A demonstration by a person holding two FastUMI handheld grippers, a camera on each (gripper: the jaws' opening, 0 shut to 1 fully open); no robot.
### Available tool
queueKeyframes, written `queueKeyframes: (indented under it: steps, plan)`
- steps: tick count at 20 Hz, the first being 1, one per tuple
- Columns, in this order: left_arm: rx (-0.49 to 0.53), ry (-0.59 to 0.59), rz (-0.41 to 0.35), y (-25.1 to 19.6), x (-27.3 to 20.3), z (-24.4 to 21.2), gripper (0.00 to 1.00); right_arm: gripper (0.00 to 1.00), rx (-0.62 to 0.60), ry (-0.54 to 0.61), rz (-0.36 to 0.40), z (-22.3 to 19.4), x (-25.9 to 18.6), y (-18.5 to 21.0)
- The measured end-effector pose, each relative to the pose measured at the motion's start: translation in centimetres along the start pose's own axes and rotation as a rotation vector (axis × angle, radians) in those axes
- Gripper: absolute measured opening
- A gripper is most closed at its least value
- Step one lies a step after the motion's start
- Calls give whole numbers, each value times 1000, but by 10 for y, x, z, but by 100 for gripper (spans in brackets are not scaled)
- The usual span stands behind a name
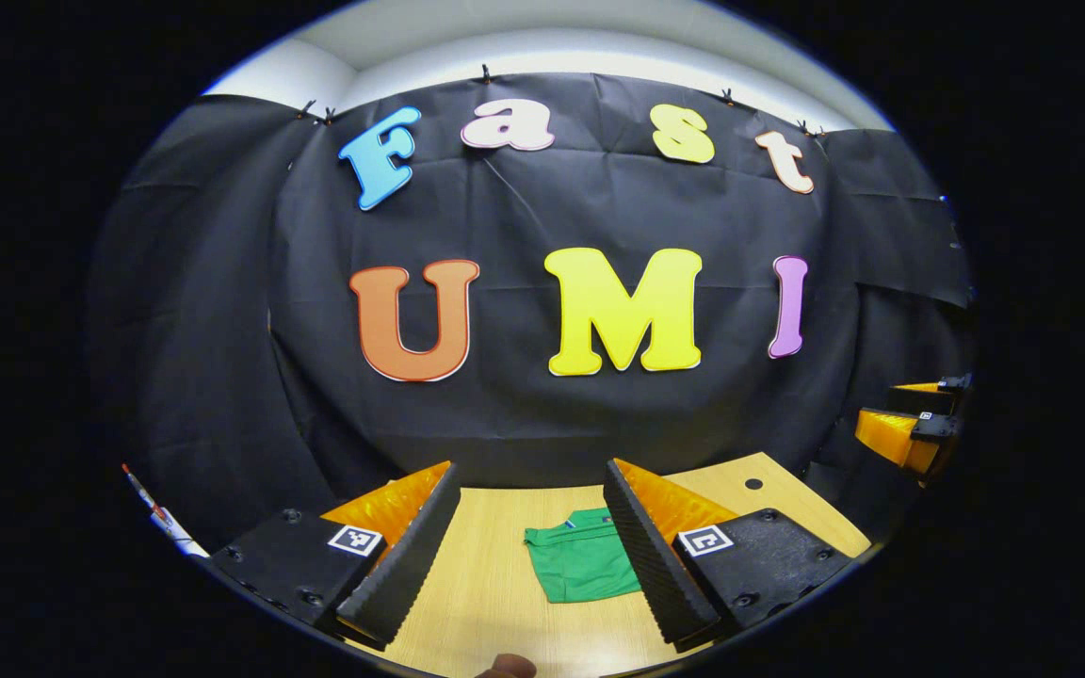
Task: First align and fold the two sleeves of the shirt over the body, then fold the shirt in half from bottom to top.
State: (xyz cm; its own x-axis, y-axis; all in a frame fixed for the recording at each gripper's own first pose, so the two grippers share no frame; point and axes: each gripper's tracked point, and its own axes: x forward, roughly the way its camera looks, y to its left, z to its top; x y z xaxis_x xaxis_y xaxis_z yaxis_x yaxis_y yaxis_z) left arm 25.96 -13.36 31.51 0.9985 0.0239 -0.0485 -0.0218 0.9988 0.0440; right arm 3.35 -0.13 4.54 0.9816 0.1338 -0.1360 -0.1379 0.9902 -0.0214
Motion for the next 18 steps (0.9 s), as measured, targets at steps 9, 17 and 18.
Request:
queueKeyframes:
  steps: [9, 17, 18]
  plan:
    - [-55, -9, -21, -22, -41, -18, 98, 93, 62, 1, 69, -10, -30, 42]
    - [-50, -7, -20, -21, -39, -22, 98, 93, 29, -4, 115, -9, -26, 62]
    - [-50, -8, -24, -22, -39, -21, 98, 93, 22, -2, 119, -10, -25, 64]
